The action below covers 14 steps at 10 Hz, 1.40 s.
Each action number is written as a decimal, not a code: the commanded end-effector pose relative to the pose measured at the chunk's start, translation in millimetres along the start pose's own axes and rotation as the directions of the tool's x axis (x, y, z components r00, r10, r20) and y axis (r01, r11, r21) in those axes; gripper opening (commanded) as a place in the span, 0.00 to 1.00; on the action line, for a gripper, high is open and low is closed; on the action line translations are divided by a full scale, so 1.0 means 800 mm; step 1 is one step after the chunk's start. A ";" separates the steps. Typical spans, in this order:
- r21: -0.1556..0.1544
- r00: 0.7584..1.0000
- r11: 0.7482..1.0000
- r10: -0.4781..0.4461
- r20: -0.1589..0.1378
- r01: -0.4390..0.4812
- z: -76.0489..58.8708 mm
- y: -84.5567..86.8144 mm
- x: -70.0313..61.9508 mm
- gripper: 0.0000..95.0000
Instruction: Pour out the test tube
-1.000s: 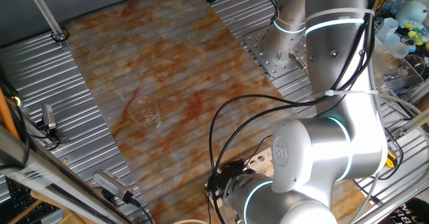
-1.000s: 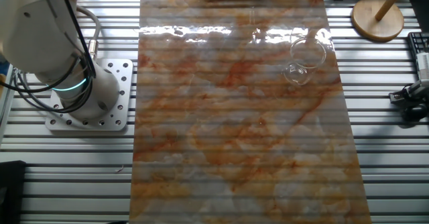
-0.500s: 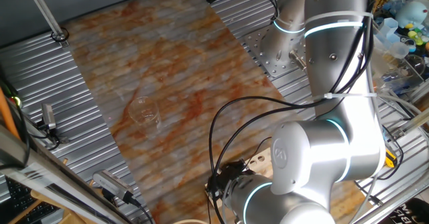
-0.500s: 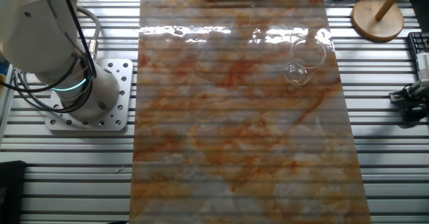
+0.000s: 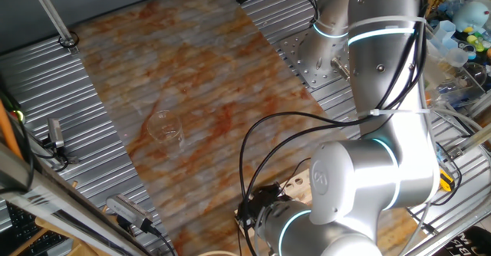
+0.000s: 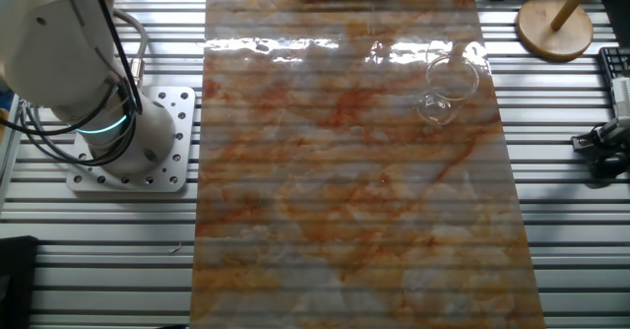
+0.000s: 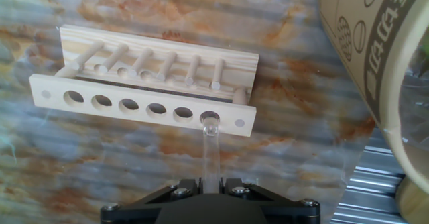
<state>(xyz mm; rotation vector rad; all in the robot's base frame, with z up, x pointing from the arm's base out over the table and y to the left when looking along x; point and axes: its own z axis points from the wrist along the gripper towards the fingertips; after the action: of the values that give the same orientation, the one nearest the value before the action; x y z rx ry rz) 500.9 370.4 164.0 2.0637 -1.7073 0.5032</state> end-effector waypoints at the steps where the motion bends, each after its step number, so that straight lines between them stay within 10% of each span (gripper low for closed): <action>1: -0.007 1.000 1.000 0.003 -0.010 -0.003 -0.002 0.000 -0.003 0.00; 14: -0.010 0.999 1.000 0.013 -0.034 -0.013 0.004 0.000 -0.012 0.00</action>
<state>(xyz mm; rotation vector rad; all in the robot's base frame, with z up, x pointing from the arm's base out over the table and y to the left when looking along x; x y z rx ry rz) 498.8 376.7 155.5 2.0266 -1.7015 0.5298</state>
